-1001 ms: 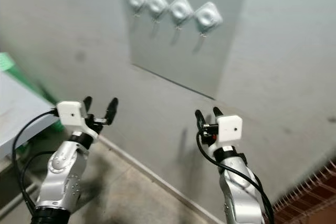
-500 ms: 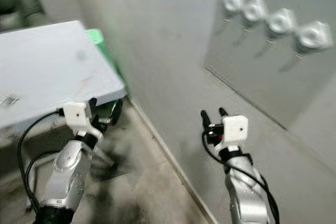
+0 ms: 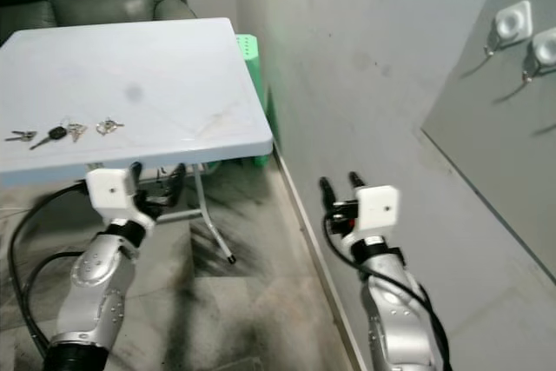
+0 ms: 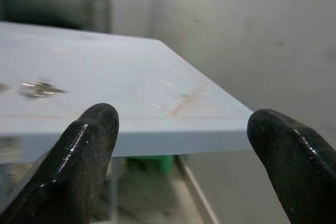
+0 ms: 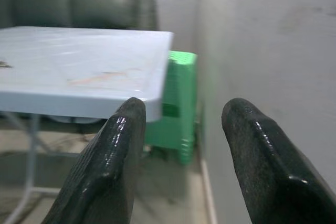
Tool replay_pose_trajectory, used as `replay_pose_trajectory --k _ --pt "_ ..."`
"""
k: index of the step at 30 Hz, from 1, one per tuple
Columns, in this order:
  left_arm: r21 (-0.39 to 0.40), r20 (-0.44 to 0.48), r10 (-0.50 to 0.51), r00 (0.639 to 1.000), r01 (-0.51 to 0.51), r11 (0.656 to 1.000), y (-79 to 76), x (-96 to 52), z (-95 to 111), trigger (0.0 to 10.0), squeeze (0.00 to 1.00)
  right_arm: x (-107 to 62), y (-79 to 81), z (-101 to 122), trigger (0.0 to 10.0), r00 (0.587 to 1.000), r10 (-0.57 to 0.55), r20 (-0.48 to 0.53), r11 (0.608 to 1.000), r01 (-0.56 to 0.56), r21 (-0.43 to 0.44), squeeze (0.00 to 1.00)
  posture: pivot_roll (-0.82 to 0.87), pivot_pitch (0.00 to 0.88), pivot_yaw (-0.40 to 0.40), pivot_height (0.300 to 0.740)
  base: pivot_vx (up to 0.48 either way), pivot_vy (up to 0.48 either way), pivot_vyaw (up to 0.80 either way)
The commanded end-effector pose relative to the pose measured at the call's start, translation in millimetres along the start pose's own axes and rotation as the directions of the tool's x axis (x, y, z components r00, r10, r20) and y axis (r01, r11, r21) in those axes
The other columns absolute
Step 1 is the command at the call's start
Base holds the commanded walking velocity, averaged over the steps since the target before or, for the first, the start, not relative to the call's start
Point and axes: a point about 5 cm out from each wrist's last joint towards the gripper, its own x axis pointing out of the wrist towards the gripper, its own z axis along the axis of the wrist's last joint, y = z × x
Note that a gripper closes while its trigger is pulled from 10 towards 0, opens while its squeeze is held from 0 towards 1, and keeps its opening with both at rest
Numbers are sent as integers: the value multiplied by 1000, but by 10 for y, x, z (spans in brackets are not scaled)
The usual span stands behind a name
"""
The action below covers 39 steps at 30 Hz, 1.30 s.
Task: Hang keys on a hook
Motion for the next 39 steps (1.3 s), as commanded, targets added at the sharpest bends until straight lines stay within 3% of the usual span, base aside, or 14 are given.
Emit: replay_pose_trajectory --k 1,6,12,13,14,15,39 --pt "-5 0 -10 1000 10 1000 -49 8 1 10000 0 -10 -58 12 10000 1000 -17 -3 1000 17 -8 0 -10 13 -30 740 0 0 800" --pt "-15 -1 -8 1000 8 1000 -58 8 -2 10000 0 -12 -69 18 10000 1000 -18 -1 1000 17 -13 0 -14 17 -32 740 0 0 800" --pt "-27 -4 -4 1000 4 1000 -61 10 -8 10000 0 -5 -61 36 10000 1000 -18 13 1000 18 19 0 -14 17 -33 740 0 0 0" --pt "-25 -2 -4 1000 4 1000 -63 9 -6 10000 0 -11 -50 46 10000 1000 -7 23 999 6 31 122 -15 18 -32 740 0 0 0" --pt "-25 -2 -4 1000 4 1000 -63 9 -6 10000 0 -11 -50 46 10000 1000 -7 23 999 6 31 122 -15 18 -32 740 0 0 0" --pt "-23 -2 -4 1000 4 1000 -63 7 -6 10000 0 -17 -47 52 10000 1000 -5 28 1000 4 31 1000 -15 18 -32 740 0 0 0" --pt "-40 -11 7 1000 -7 999 -59 -4 -20 10000 0 -28 -35 86 10000 999 15 39 1000 -15 2 1000 -16 23 -36 740 0 0 0"
